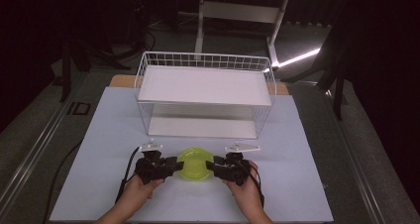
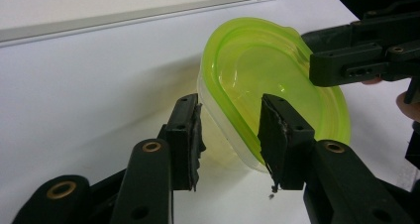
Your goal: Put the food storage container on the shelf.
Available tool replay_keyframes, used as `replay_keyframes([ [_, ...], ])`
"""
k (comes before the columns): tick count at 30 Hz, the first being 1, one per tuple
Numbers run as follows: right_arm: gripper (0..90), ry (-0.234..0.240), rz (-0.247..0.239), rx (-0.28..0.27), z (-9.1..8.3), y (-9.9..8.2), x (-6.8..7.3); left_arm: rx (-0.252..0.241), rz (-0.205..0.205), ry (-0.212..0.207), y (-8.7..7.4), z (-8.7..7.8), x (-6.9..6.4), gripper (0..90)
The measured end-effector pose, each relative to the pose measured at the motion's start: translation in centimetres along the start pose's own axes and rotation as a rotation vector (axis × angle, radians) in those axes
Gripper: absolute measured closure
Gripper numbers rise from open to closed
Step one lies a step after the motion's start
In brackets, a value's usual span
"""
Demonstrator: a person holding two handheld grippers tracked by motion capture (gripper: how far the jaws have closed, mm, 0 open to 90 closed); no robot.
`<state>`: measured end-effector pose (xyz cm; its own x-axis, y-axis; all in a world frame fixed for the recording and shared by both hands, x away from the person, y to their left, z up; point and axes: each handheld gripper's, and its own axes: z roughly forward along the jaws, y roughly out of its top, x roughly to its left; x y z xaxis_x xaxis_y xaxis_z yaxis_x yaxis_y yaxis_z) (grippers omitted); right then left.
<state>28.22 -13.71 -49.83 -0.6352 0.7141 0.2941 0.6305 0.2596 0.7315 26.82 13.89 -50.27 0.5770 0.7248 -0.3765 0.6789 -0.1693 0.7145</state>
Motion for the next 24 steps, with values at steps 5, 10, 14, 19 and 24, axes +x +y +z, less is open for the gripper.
replay_keyframes([
  [5,64.7,0.05,0.062,-0.003,-0.17,0.03,-0.02,0.006,0.078,0.044,0.15,-0.36,-0.55,69.6],
  [10,65.8,0.027,0.054,0.0,-0.37,0.07,0.7,0.033,0.024,0.025,0.3,-0.64,-0.36,71.3],
  [14,67.0,0.023,0.057,-0.002,-0.38,0.05,0.73,0.045,-0.038,-0.006,0.29,-0.57,0.06,69.5],
  [19,69.1,0.023,0.051,-0.002,-0.46,-0.06,0.67,0.053,-0.07,-0.044,0.12,-0.12,0.06,68.1],
  [24,72.1,0.026,0.082,0.004,-0.61,-0.1,0.56,0.063,-0.116,-0.065,0.23,-0.25,-0.15,72.4],
])
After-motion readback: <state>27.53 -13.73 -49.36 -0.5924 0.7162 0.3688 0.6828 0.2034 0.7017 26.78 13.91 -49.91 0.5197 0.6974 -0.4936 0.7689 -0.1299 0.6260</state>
